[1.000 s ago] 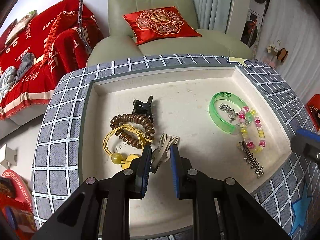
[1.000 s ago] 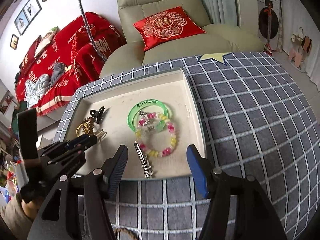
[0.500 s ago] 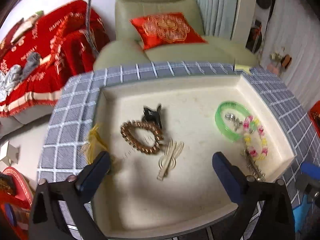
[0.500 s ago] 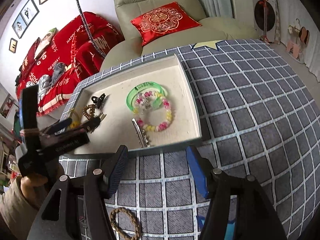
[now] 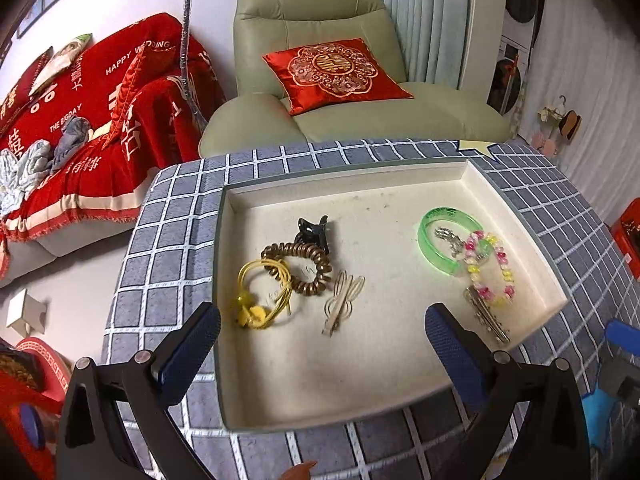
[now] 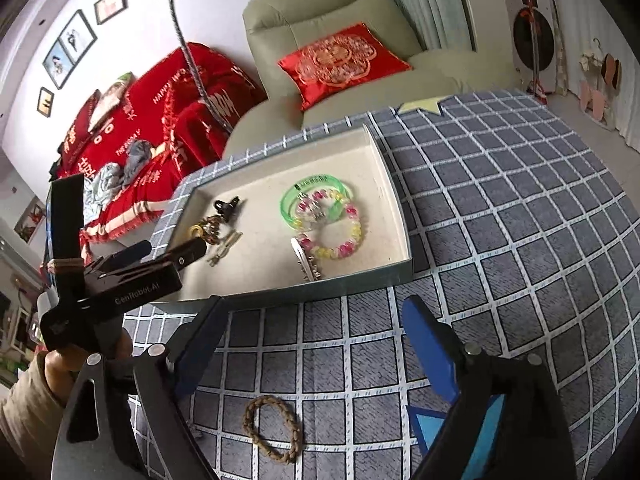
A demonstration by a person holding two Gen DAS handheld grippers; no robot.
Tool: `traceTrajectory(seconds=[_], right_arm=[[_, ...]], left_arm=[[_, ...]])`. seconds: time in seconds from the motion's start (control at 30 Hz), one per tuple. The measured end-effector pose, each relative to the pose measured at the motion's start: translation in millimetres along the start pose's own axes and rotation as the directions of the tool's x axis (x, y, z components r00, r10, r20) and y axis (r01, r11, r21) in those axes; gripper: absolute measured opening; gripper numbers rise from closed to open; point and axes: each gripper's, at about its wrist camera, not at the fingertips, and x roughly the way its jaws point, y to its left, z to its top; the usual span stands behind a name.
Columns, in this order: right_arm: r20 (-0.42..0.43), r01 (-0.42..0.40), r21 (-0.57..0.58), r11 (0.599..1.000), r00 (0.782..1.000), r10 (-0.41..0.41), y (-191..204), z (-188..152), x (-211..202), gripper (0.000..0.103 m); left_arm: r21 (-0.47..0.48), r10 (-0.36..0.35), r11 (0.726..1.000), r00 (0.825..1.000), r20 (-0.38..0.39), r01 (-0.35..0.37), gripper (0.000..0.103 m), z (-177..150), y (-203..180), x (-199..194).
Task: Organize jewelry
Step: 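Withdraw both tools from the tray toward the rope bracelet and pink charm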
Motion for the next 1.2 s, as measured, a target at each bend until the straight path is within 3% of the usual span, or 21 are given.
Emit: traceTrajectory(seconds=[0.23, 0.4, 0.83, 1.2], right_arm=[[-0.038, 0.002, -0.017, 1.000, 0.999, -0.002, 8.6, -6.6, -14.2, 0.091], [-0.073, 0.001, -0.043, 0.999, 0.997, -0.004, 14.8, -25.0, -19.5, 0.091], [-0.195, 0.056, -0.157, 0.986, 0.977, -0.087, 29.0, -75.6, 3.3, 0.091], [-0.260, 0.056, -0.237, 0.970, 0.958, -0.119, 33.4, -86.7, 25.9, 0.091]], left_arm=[[0.019, 0.017, 1.000, 1.000, 0.025, -0.017, 0.103, -17.8, 0.6, -34.7], [0.018, 0.045, 0.999, 0.999, -0.010, -0.045, 0.103, -40.2, 12.2, -47.1], [-0.023, -0.043, 0.999, 0.995, -0.090, 0.041, 0.103, -132.1, 16.3, -72.4], [0.017, -0.049, 0.999, 0.994, -0.100, 0.051, 0.103, -151.1, -8.9, -69.8]])
